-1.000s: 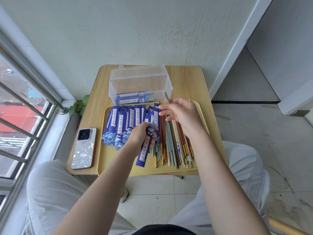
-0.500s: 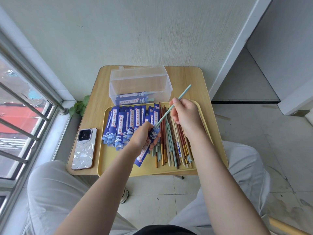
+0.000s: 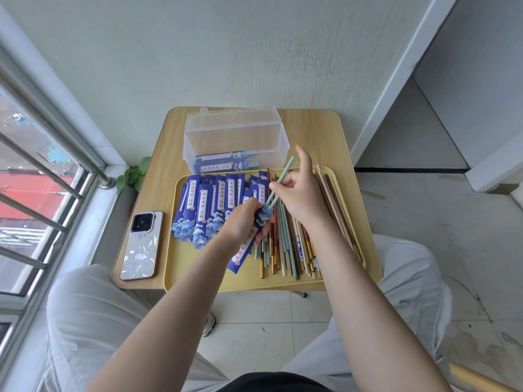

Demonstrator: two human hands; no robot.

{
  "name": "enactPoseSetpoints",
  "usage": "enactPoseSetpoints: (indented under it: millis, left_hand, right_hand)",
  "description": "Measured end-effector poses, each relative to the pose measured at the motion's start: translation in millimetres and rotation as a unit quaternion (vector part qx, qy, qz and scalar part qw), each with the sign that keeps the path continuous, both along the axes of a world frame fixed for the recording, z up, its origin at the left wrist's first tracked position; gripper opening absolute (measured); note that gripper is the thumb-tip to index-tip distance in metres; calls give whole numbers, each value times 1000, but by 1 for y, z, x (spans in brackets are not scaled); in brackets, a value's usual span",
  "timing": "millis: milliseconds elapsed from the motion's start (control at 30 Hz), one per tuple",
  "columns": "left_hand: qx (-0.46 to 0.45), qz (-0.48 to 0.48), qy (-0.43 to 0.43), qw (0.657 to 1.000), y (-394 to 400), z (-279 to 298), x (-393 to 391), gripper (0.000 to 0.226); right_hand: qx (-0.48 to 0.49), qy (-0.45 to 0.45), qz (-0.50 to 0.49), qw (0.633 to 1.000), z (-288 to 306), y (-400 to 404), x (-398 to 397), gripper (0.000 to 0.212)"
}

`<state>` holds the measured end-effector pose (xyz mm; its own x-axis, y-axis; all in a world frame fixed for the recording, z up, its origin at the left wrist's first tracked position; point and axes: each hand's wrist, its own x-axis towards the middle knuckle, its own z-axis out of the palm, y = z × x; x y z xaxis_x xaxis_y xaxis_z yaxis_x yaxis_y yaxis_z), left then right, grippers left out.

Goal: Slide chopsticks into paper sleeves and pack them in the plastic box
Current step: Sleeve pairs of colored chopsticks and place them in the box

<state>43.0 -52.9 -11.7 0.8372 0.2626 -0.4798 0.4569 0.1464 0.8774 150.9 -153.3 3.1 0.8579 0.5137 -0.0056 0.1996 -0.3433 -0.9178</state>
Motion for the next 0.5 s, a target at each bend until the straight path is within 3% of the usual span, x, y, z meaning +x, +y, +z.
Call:
enactPoseSetpoints:
  millis: [67, 167, 267, 400, 500]
  left_hand:
    - [0, 12, 1, 1000, 0, 0, 1, 40]
    - [-5, 52, 3, 999, 3, 2, 5, 39]
    - [25, 60, 9, 998, 11, 7, 9, 38]
    - [107, 70, 9, 992, 25, 12, 17, 29]
    - [213, 62, 6, 975, 42, 19, 28, 23]
  right_hand:
    - [-14, -26, 22, 999, -1, 2, -2, 72]
    - [-69, -55, 61, 994, -2, 6, -4, 28]
    - [-81, -45, 88, 992, -10, 12, -5, 25]
    - [-53, 32, 88, 994, -9, 22, 8, 19]
    - [-2, 161, 102, 982, 5, 28, 18, 14]
